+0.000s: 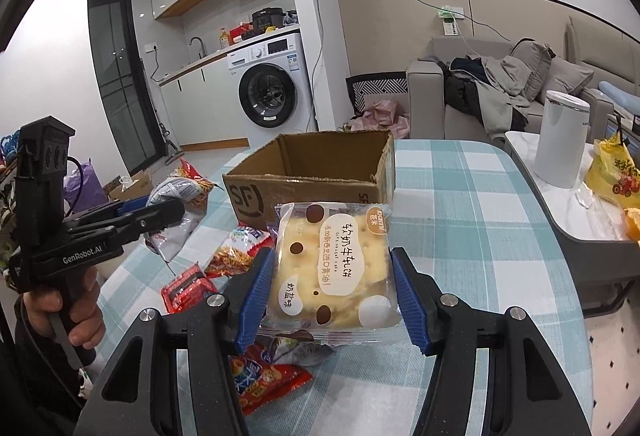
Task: Organize snacks
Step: 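Lift both held snacks and carry them over the open cardboard box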
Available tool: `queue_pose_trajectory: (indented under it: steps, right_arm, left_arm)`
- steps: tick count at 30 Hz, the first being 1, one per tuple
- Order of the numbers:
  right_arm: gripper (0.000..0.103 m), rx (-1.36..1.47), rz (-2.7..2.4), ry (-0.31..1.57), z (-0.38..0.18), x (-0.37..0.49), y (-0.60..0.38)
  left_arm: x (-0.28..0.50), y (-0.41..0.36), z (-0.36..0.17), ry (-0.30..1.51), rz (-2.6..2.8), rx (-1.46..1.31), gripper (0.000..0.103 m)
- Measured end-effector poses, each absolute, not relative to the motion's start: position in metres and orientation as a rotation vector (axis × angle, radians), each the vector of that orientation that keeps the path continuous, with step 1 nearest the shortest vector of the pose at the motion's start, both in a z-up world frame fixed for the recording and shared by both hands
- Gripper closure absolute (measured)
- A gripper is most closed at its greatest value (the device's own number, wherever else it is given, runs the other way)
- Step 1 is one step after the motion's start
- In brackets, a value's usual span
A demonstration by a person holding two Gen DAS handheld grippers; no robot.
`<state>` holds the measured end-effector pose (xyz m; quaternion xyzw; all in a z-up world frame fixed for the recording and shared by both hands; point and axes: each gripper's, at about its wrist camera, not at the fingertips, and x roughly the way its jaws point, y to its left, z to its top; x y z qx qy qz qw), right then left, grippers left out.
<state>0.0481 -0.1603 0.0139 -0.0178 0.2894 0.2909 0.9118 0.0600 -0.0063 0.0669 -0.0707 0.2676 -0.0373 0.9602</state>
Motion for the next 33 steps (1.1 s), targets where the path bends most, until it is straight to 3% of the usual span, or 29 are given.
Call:
queue_pose_trajectory:
  steps: [33]
  right_arm:
    - [0.044, 0.050, 0.610, 0.570, 0.039, 0.108, -0.133]
  left_arm:
    - [0.142, -0.004, 0.072, 0.554, -0.020, -0.108, 0.058]
